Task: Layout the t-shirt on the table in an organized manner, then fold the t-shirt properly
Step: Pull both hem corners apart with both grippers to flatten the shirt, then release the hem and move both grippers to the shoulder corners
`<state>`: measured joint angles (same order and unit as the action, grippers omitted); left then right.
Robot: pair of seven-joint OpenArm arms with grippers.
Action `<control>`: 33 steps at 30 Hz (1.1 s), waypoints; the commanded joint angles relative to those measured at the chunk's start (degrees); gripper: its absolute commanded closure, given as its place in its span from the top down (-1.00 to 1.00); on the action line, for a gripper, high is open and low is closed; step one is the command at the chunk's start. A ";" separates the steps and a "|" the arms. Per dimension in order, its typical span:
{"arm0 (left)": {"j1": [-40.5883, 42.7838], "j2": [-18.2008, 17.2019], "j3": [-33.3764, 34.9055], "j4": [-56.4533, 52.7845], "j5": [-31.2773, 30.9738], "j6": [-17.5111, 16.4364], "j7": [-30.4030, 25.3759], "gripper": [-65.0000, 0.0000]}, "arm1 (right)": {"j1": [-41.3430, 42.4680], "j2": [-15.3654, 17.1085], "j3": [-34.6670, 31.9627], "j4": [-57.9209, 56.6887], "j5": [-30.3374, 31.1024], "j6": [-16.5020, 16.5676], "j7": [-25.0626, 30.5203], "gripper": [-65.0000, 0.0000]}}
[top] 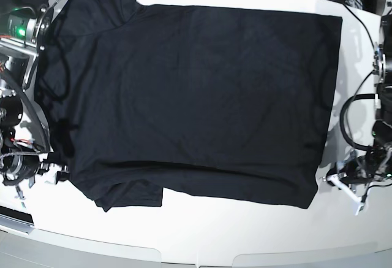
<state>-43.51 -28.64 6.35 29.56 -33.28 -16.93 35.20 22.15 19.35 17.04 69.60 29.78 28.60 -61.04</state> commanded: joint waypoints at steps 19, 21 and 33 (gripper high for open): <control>17.86 -12.74 -14.67 0.81 -29.14 -22.69 7.87 -1.00 | -31.52 1.31 4.44 26.01 14.75 1.95 -1.46 -0.22; 20.74 -12.76 -17.14 0.81 -31.56 -23.07 8.46 -1.00 | -34.69 0.90 6.25 26.01 14.73 -0.02 0.31 -0.21; 32.13 -12.76 -26.91 0.81 -34.38 -23.07 8.57 -1.00 | -45.83 -8.98 22.67 25.92 8.17 -3.10 9.44 0.21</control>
<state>-10.70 -39.83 -20.05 29.63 -66.43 -39.48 44.47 -23.81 9.56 39.51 94.74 37.30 24.88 -52.73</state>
